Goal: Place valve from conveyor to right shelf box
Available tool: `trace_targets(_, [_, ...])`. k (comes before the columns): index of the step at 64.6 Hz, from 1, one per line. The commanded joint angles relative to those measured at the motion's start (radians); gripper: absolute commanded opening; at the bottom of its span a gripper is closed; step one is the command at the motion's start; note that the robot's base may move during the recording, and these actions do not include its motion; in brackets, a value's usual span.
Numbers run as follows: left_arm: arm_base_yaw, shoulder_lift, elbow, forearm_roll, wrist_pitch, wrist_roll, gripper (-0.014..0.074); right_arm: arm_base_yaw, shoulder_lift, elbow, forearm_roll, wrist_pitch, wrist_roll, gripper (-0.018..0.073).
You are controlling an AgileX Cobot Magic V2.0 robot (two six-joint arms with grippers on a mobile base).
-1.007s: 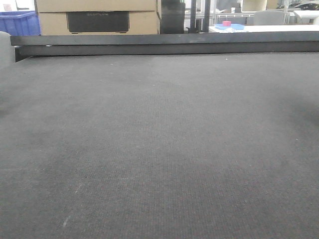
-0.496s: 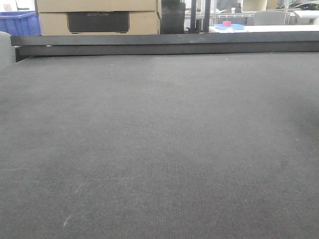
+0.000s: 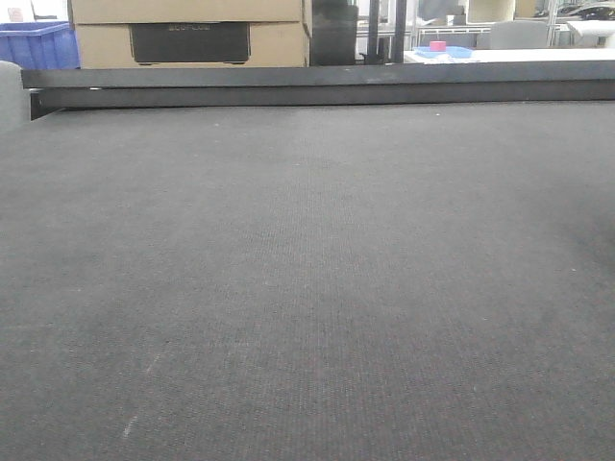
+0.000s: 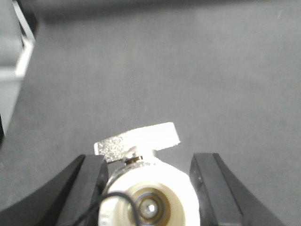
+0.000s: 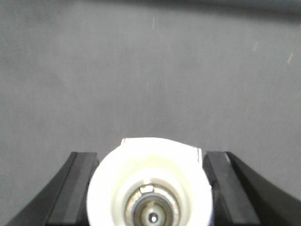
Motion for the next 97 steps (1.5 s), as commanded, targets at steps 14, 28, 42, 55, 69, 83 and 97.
trace_targets(14, [-0.003,-0.065,-0.002,-0.002,-0.062,-0.007,-0.0111,-0.002,-0.094,-0.009,0.022,-0.140,-0.004,-0.0153])
trace_targets(28, [-0.003,-0.064,-0.002,-0.002,-0.056,-0.007,-0.0111,-0.002,-0.096,-0.009,0.040,-0.141,-0.004,-0.0153])
trace_targets(42, [-0.003,-0.064,-0.002,-0.002,-0.067,-0.007,-0.0111,-0.002,-0.096,-0.009,0.040,-0.137,-0.004,-0.0153])
trace_targets(55, [-0.003,-0.064,-0.002,-0.002,-0.067,-0.007,-0.0111,-0.002,-0.096,-0.009,0.040,-0.137,-0.004,-0.0153])
trace_targets(69, [-0.003,-0.064,-0.002,-0.002,-0.067,-0.007,-0.0111,-0.002,-0.096,-0.009,0.040,-0.139,-0.004,-0.0153])
trace_targets(83, [-0.003,-0.064,-0.002,-0.002,-0.067,-0.007,-0.0111,-0.002,-0.096,-0.009,0.040,-0.139,-0.004,-0.0153])
trace_targets(97, [-0.003,-0.064,-0.002,-0.002,-0.067,-0.007,-0.0111,-0.002,-0.096,-0.009,0.040,-0.139,-0.004,-0.0153])
